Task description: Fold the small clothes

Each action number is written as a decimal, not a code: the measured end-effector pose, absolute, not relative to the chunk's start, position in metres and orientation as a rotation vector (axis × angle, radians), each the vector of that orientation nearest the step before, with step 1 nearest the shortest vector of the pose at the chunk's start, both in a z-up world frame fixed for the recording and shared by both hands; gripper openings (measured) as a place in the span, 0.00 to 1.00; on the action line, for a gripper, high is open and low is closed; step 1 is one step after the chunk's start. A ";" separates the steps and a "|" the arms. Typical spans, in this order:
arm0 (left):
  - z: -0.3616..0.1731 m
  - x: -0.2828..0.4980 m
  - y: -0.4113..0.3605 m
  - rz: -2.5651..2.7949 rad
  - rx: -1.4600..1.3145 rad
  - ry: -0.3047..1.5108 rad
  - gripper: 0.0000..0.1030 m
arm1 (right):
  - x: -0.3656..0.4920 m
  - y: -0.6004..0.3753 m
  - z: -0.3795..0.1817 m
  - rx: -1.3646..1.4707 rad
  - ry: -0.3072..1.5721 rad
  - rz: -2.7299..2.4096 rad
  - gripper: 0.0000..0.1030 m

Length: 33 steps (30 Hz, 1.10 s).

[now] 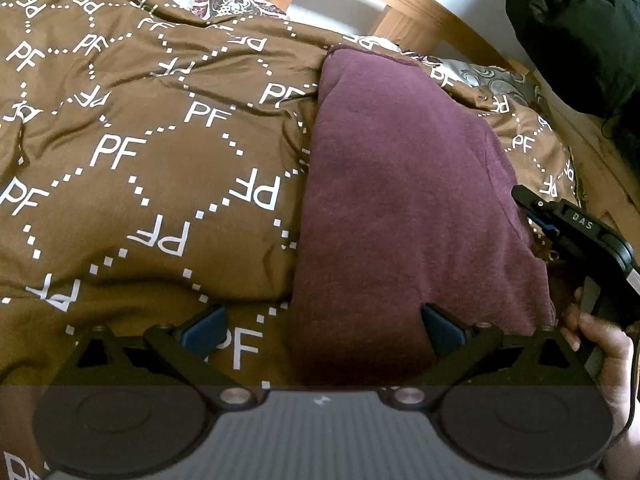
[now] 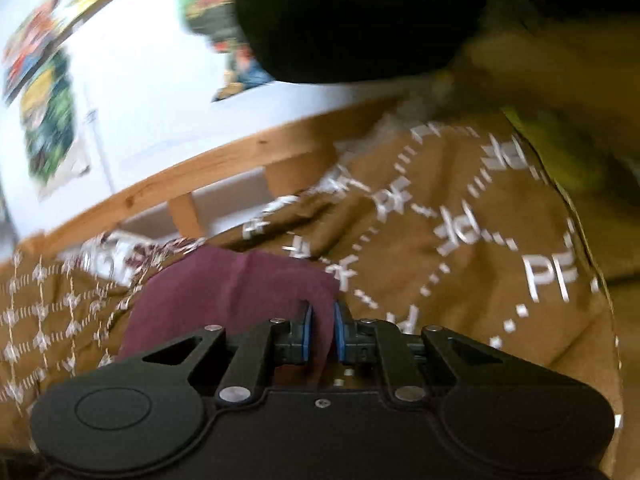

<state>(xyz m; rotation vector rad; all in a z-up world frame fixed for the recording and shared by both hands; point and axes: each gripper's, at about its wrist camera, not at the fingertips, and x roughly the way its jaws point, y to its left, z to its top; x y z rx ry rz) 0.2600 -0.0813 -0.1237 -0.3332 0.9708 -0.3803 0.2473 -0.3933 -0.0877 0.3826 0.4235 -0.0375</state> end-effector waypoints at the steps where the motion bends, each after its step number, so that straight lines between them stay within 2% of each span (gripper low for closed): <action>1: -0.124 0.260 -0.082 -0.377 -0.331 0.969 1.00 | 0.249 -0.399 -0.091 0.418 0.427 -0.038 0.13; 5: -0.124 0.259 -0.084 -0.375 -0.323 0.965 1.00 | 0.250 -0.411 -0.097 0.508 0.418 -0.002 0.22; 7: -0.124 0.259 -0.082 -0.383 -0.325 0.966 1.00 | 0.252 -0.414 -0.097 0.554 0.405 0.035 0.41; 9: -0.124 0.259 -0.081 -0.387 -0.325 0.968 1.00 | 0.254 -0.414 -0.098 0.565 0.400 0.057 0.48; 20: -0.122 0.267 -0.084 -0.382 -0.328 1.000 1.00 | 0.293 -0.408 -0.111 0.545 0.456 0.137 0.48; 33: -0.125 0.260 -0.082 -0.388 -0.324 0.964 1.00 | 0.289 -0.408 -0.118 0.539 0.443 0.153 0.50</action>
